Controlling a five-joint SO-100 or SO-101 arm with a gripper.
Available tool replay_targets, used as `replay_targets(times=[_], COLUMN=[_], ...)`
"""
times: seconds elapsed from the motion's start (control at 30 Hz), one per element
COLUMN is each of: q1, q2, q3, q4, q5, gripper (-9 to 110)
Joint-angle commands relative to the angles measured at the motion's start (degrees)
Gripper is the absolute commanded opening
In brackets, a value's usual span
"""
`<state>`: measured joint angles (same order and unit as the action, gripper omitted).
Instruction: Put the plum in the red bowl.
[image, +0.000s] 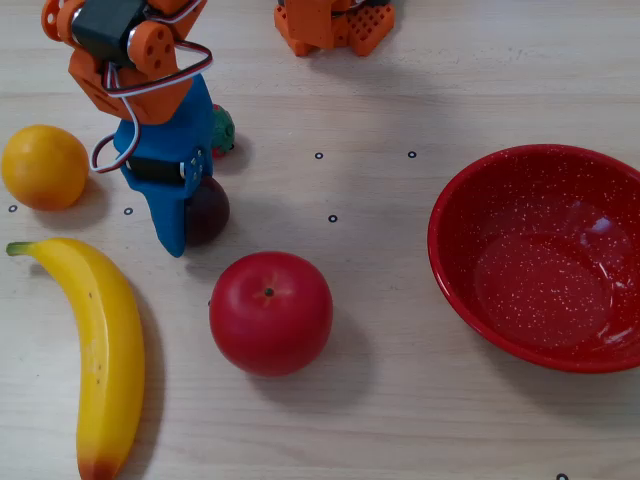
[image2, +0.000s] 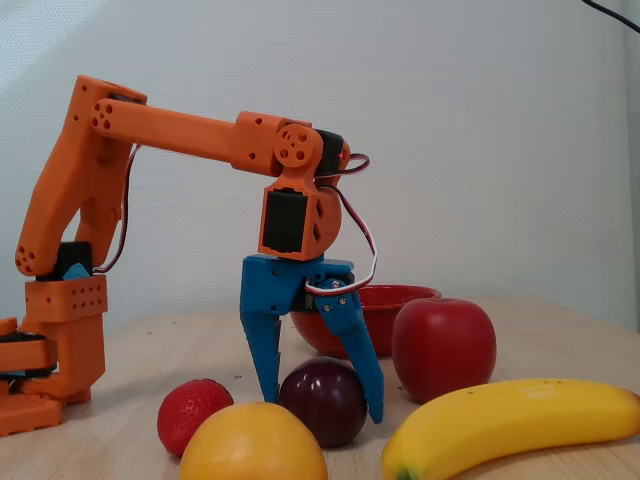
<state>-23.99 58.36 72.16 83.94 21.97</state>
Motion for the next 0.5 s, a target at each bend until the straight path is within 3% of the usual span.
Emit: replay_targets(times=[0.0, 0.47], q1=[-1.2, 2.3], q2=[3.9, 16.2], q3=[-3.1, -11.9], q4=[2.4, 16.4], q5=[1.7, -0.6], gripper=[0, 0])
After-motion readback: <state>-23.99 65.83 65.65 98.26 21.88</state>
